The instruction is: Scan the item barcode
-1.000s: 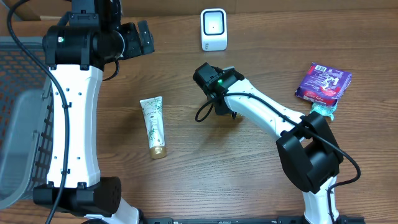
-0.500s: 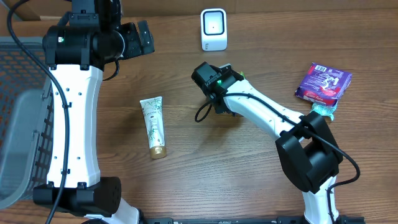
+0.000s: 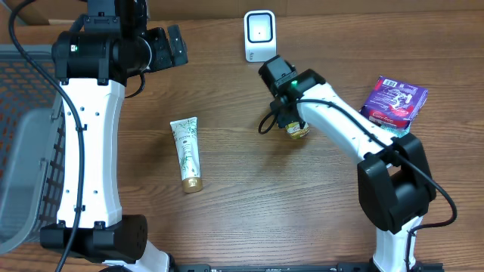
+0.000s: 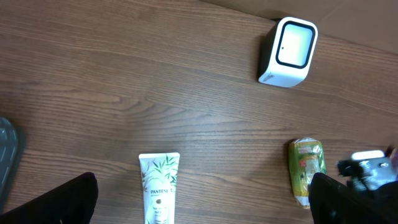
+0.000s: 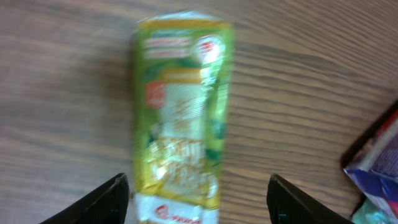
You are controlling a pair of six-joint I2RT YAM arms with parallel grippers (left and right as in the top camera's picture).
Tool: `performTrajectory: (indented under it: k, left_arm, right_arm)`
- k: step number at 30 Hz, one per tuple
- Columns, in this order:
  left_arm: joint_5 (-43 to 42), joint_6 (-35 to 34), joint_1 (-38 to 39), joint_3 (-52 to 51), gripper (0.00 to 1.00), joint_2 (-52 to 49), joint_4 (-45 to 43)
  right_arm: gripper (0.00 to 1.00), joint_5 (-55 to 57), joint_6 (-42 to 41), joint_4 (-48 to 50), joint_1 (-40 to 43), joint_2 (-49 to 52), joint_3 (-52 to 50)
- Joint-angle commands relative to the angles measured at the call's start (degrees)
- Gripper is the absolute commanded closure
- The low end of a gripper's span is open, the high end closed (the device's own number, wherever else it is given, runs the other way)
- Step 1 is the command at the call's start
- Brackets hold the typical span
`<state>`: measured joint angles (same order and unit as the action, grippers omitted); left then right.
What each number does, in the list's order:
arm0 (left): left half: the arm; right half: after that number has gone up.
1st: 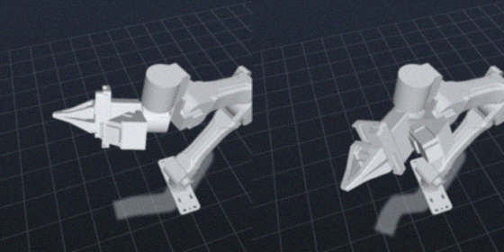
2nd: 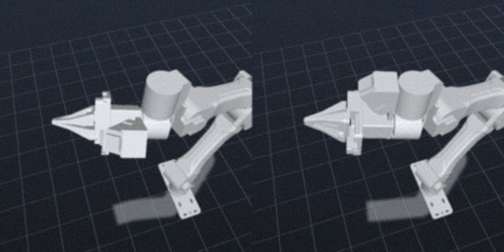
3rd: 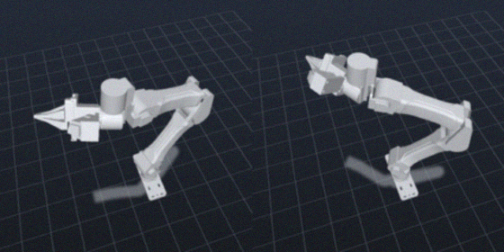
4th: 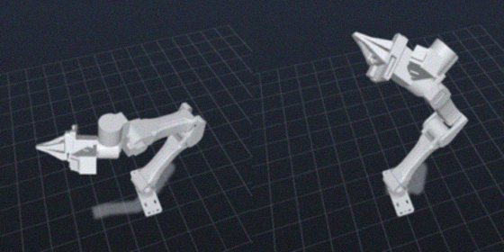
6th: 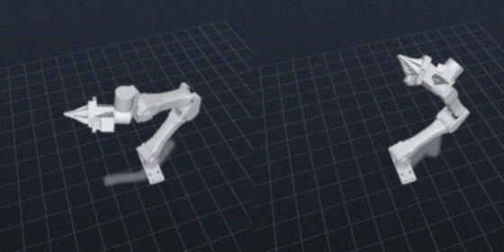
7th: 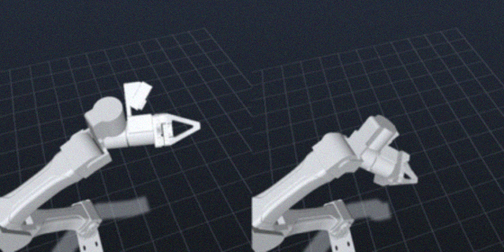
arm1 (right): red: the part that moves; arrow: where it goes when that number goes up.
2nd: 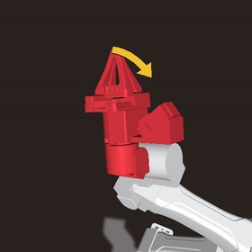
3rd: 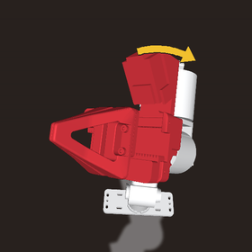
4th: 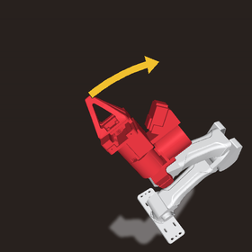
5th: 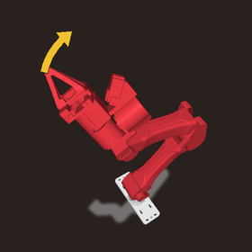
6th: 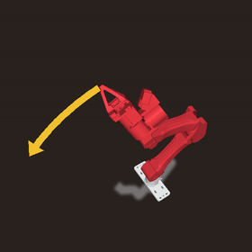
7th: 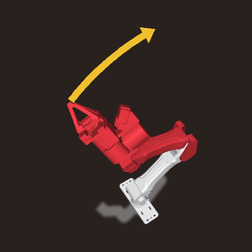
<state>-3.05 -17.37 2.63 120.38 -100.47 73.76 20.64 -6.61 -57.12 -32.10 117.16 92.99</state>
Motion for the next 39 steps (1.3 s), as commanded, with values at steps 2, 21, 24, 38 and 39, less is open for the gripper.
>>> performTrajectory:
  k: [2, 21, 24, 38, 39]
  left_arm:
    - [-0.4, 1.1, 0.4, 0.5, 0.0, 0.0, -0.1]
    - [-0.4, 1.1, 0.4, 0.5, 0.0, 0.0, -0.1]
    - [-0.4, 1.1, 0.4, 0.5, 0.01, 0.0, -0.1]
    - [-0.4, 1.1, 0.4, 0.5, 0.0, 0.0, -0.1]
    - [-0.4, 1.1, 0.4, 0.5, 0.0, 0.0, -0.1]
  right_arm:
    - [0.29, 5.6, 2.6, 2.3, -3.9, -1.9, -2.6]
    - [0.33, 10.2, 7.1, 7.6, -4.6, -1.1, -7.9]
    - [0.32, 10.4, 4.5, 8.1, -3.8, -1.1, -7.9]
    - [0.44, 11.6, 2.4, 7.6, -2.4, -1.1, -7.9]
    - [0.43, 14.3, 2.4, 7.5, -3.7, -1.1, -7.9]
